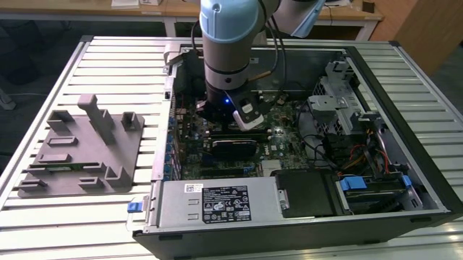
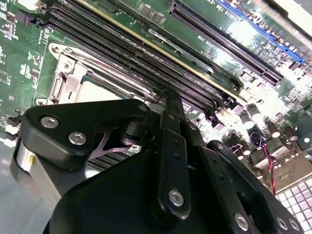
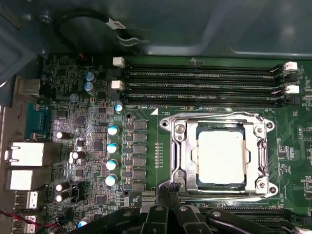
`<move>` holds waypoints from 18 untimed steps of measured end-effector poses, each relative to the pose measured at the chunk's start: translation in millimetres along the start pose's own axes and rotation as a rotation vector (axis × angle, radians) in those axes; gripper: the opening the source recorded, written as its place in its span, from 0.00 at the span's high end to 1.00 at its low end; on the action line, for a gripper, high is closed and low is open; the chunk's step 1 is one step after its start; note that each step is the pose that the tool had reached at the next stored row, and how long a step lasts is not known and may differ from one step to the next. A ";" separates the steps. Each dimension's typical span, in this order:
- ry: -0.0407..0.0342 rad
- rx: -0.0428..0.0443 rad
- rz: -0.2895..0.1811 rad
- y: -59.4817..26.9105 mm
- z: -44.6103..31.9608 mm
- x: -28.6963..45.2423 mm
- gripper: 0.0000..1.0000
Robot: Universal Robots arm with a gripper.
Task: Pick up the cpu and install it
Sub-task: 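Install the second cpu locking lever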
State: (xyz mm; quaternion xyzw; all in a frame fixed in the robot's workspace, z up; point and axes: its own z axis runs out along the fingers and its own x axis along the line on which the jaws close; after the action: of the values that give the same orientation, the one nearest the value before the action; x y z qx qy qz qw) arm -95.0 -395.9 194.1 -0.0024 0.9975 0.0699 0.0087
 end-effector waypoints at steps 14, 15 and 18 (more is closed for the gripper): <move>-0.0010 -0.0015 0.000 -0.2 3.5 2.1 0.89; -0.0009 -0.0015 0.000 -0.2 3.5 2.9 0.89; -0.0006 -0.0012 0.000 -0.2 3.4 5.3 0.89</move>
State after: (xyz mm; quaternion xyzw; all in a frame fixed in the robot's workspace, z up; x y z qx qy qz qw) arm -100.2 -395.6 190.6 -0.0024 0.9975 0.0705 0.0090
